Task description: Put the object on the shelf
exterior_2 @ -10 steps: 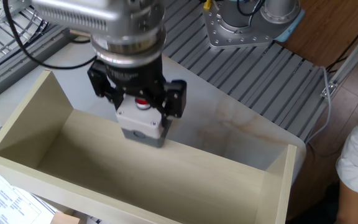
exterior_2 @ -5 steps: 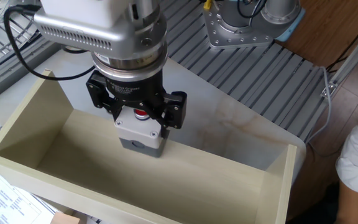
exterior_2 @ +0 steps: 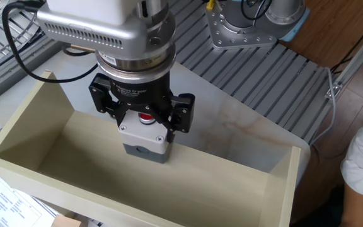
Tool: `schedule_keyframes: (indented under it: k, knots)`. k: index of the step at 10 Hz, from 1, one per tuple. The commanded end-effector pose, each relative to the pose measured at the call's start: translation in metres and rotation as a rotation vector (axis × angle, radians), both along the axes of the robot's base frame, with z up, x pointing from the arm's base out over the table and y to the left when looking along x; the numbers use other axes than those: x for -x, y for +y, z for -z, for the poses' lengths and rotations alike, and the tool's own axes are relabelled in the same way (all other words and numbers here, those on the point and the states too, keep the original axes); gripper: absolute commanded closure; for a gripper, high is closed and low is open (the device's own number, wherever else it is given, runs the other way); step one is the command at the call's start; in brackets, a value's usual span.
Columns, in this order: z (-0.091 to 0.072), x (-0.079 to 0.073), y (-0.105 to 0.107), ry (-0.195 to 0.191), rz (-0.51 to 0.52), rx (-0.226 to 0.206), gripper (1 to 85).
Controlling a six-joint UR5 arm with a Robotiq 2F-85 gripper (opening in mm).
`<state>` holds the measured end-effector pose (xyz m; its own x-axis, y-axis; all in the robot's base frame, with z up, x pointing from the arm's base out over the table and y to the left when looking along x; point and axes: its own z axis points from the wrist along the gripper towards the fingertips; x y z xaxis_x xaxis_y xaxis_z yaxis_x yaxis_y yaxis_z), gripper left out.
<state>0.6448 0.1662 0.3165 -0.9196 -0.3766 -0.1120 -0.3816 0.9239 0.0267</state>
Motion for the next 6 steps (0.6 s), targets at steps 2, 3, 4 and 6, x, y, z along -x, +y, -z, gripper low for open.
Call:
schedule_keyframes:
  k: [2,3,4,6]
  knots:
    - [0.0019,-0.0061,0.0065,-0.015,-0.02,-0.019,84.7]
    - [0.0016,-0.005,0.0041,-0.012,-0.021,-0.01,84.3]
    - [0.0017,-0.0053,0.0017,-0.014,-0.031,0.0,81.7]
    - [0.0021,-0.0049,0.0026,-0.013,-0.046,-0.003,65.0]
